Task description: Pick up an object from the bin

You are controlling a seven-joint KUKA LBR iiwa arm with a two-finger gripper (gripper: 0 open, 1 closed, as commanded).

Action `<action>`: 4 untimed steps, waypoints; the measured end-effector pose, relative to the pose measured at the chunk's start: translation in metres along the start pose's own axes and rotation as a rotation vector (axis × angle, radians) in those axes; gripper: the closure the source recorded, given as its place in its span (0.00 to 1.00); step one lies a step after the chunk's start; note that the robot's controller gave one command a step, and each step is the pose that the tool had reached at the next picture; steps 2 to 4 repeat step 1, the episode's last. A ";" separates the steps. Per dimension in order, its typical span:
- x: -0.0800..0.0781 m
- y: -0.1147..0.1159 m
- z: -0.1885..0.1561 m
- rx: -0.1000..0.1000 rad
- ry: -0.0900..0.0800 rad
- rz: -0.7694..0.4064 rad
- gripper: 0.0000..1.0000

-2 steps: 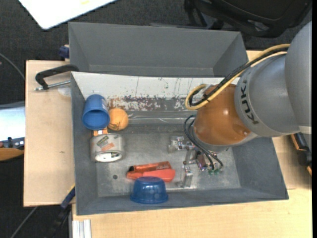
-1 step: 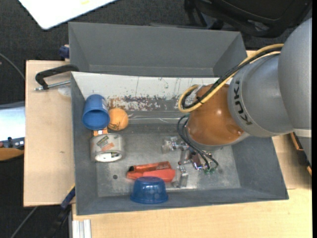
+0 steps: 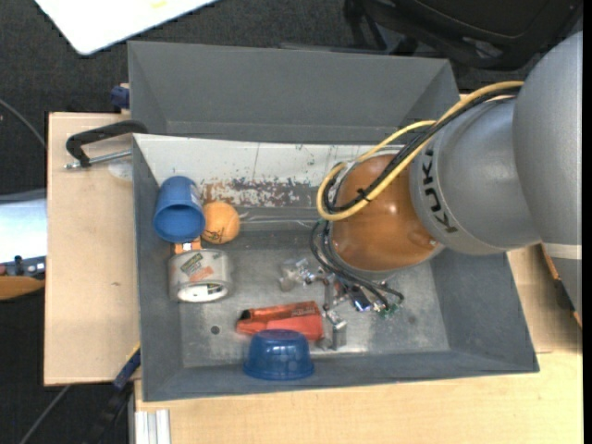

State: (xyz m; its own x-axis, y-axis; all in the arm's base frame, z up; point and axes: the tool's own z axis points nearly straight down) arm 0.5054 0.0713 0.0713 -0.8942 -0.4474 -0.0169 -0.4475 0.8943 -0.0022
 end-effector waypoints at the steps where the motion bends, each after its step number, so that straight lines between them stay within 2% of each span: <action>1: 0.010 0.008 0.001 -0.001 0.002 0.458 1.00; 4: 0.010 0.008 0.001 -0.001 0.002 0.458 1.00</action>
Offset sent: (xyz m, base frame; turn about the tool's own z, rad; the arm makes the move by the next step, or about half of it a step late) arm 0.0000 0.0000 0.0000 0.0000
